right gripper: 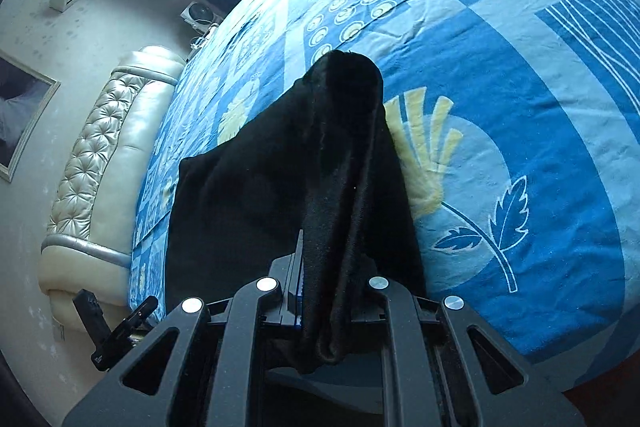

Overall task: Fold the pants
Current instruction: 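Lift the pants end with the right gripper and fold it over the bundle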

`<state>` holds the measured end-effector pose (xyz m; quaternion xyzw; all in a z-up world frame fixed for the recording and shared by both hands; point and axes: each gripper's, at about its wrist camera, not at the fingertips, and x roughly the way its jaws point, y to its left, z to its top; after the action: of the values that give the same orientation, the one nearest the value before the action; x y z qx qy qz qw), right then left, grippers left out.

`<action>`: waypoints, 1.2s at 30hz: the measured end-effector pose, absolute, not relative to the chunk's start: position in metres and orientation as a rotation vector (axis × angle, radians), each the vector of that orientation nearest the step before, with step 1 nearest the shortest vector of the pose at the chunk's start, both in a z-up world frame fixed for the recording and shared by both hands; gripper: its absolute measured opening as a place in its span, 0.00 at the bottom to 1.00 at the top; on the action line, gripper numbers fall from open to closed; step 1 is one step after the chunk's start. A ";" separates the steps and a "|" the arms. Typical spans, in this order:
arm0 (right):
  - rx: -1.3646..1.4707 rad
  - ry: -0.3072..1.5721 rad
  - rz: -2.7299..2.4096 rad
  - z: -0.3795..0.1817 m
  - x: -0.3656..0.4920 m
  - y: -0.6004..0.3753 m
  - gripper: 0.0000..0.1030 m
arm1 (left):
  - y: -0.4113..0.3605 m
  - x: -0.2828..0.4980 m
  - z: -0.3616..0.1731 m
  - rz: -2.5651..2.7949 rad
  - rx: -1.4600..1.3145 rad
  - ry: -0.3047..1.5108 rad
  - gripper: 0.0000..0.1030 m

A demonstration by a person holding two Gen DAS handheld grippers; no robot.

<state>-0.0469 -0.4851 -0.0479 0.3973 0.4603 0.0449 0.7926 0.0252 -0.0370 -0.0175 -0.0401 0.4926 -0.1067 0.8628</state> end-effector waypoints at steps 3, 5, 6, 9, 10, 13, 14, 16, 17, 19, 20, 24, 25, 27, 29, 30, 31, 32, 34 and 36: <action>0.886 0.982 0.098 -0.055 -0.048 -0.488 0.13 | -0.038 0.025 -0.019 -0.226 -0.078 1.037 0.91; 0.900 0.977 0.102 -0.059 -0.048 -0.490 0.13 | -0.038 0.025 -0.020 -0.228 -0.076 1.037 0.91; 0.906 0.973 0.105 -0.062 -0.051 -0.493 0.13 | -0.039 0.024 -0.020 -0.228 -0.076 1.037 0.91; 0.933 0.961 0.113 -0.066 -0.054 -0.495 0.13 | -0.039 0.024 -0.020 -0.227 -0.077 1.038 0.91; 0.943 0.959 0.117 -0.068 -0.055 -0.497 0.13 | -0.039 0.024 -0.020 -0.228 -0.077 1.039 0.91; 0.964 0.954 0.133 -0.070 -0.057 -0.500 0.13 | -0.040 0.024 -0.020 -0.229 -0.076 1.040 0.91; 0.969 0.954 0.137 -0.070 -0.057 -0.500 0.14 | -0.040 0.024 -0.020 -0.230 -0.075 1.040 0.91; 0.985 0.951 0.145 -0.073 -0.061 -0.506 0.14 | -0.042 0.023 -0.020 -0.234 -0.072 1.040 0.91; 0.996 0.949 0.148 -0.075 -0.062 -0.509 0.14 | -0.042 0.022 -0.020 -0.235 -0.070 1.040 0.91; 1.006 0.946 0.152 -0.076 -0.064 -0.512 0.15 | -0.044 0.022 -0.021 -0.237 -0.066 1.041 0.91; 1.005 0.946 0.152 -0.076 -0.066 -0.513 0.15 | -0.045 0.021 -0.021 -0.239 -0.065 1.042 0.91; 1.016 0.939 0.148 -0.072 -0.071 -0.515 0.19 | -0.047 0.020 -0.021 -0.245 -0.061 1.043 0.91; 1.023 0.936 0.145 -0.072 -0.072 -0.516 0.21 | -0.048 0.019 -0.021 -0.248 -0.061 1.043 0.91; 1.050 0.930 0.146 -0.071 -0.077 -0.522 0.28 | -0.050 0.017 -0.020 -0.255 -0.060 1.040 0.91; 1.073 0.910 0.134 -0.066 -0.084 -0.530 0.41 | -0.051 0.016 -0.019 -0.262 -0.062 1.033 0.91; 1.060 0.898 0.087 -0.060 -0.089 -0.537 0.67 | -0.052 0.016 -0.018 -0.267 -0.066 1.029 0.91; 1.043 0.875 0.038 -0.055 -0.095 -0.542 0.78 | -0.053 0.015 -0.017 -0.272 -0.073 1.024 0.91; 1.035 0.847 0.016 -0.050 -0.100 -0.548 0.80 | -0.053 0.016 -0.015 -0.276 -0.081 1.021 0.91; 1.071 0.809 0.020 -0.045 -0.108 -0.560 0.80 | -0.053 0.018 -0.012 -0.297 -0.122 1.018 0.91; 1.095 0.773 0.009 -0.041 -0.116 -0.568 0.80 | -0.055 0.021 -0.009 -0.321 -0.170 1.019 0.91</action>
<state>-0.1157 -0.5678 -0.0414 0.5076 0.3583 0.0043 0.7836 0.0215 -0.0547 -0.0088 -0.0810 0.4849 -0.1528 0.8573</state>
